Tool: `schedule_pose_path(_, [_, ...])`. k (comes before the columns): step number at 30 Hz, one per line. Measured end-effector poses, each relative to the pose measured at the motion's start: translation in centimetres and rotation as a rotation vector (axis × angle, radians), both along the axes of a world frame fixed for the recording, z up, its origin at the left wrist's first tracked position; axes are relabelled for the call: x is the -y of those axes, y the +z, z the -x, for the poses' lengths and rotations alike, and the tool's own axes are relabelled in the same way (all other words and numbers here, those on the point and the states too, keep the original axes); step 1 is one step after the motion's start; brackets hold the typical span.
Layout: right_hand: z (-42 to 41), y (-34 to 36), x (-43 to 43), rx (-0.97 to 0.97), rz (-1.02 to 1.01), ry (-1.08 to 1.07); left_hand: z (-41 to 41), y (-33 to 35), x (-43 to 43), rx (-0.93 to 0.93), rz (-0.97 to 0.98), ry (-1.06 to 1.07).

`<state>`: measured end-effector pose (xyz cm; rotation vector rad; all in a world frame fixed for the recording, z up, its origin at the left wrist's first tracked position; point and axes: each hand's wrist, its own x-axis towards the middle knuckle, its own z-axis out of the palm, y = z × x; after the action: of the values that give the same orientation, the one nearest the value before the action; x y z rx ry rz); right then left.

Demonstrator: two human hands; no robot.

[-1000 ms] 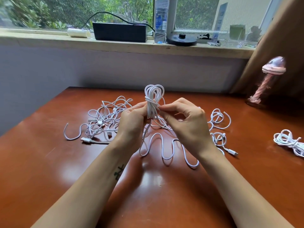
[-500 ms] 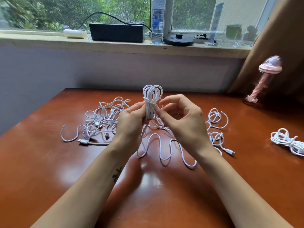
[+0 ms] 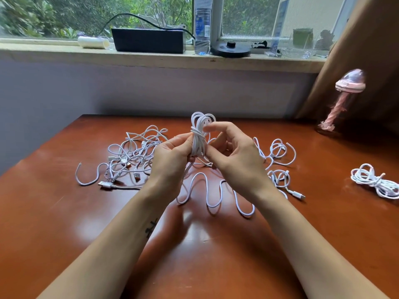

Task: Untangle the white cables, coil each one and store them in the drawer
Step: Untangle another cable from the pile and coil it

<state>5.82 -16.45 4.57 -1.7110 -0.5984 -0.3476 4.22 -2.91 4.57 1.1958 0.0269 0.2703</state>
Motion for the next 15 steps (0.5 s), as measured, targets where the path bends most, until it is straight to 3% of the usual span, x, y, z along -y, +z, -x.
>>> schedule_pose_path(8, [-0.33,-0.37,0.02,-0.004,0.070,-0.030,-0.44,-0.70,-0.38,-0.005,-0.037,-0.037])
schedule_pose_path(15, [-0.40,0.14,0.56,-0.091,0.098,0.089,-0.33,-0.84,-0.19,0.024,-0.079,-0.092])
